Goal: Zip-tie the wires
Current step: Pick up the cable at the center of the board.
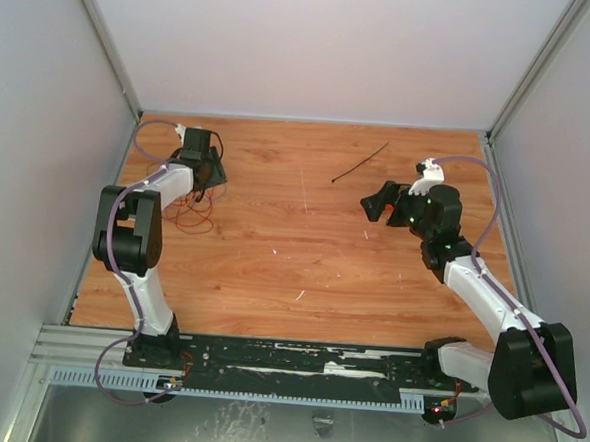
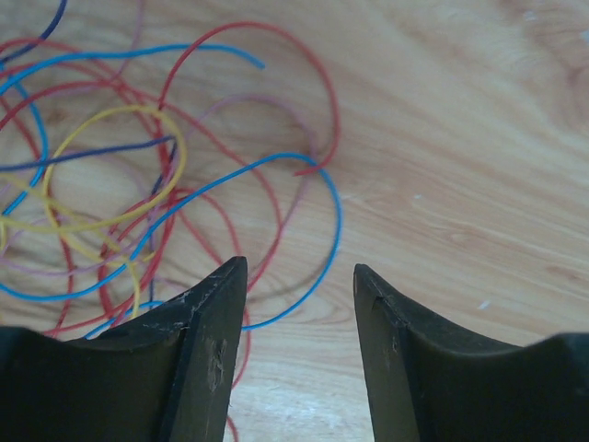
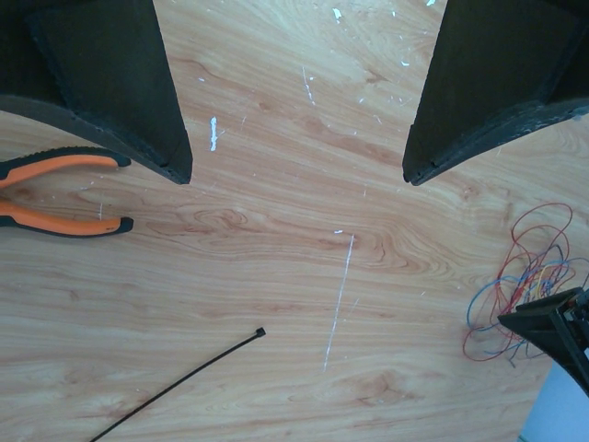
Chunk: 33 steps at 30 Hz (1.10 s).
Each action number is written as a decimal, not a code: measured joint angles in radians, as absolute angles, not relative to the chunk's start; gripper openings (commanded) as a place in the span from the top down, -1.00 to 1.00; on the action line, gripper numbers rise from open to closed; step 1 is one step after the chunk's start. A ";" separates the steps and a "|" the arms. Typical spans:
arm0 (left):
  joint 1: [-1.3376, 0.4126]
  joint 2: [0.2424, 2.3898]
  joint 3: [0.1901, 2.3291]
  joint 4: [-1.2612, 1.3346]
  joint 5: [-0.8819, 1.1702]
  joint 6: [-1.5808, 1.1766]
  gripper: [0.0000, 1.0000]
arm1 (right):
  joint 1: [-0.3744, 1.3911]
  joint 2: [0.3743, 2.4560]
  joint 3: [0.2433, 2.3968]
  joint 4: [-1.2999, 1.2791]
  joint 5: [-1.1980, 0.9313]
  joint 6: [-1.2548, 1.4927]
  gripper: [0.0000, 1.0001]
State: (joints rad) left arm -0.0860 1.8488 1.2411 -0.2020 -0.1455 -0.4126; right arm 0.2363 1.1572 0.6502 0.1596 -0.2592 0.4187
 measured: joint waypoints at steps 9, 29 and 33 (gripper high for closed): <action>-0.081 1.878 1.214 -0.194 -0.192 -0.413 0.19 | 0.236 1.177 0.664 0.138 -0.247 0.414 -0.98; -0.077 1.942 1.219 -0.155 -0.208 -0.384 0.69 | 0.237 1.178 0.665 0.123 -0.226 0.411 -0.98; -0.074 1.946 1.224 -0.150 -0.205 -0.380 0.75 | 0.237 1.178 0.665 0.120 -0.223 0.411 -0.98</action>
State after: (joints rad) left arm -0.0738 1.9461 1.2243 -0.1505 -0.2050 -0.3801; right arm 0.2367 1.1782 0.6647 0.1204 -0.2230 0.4110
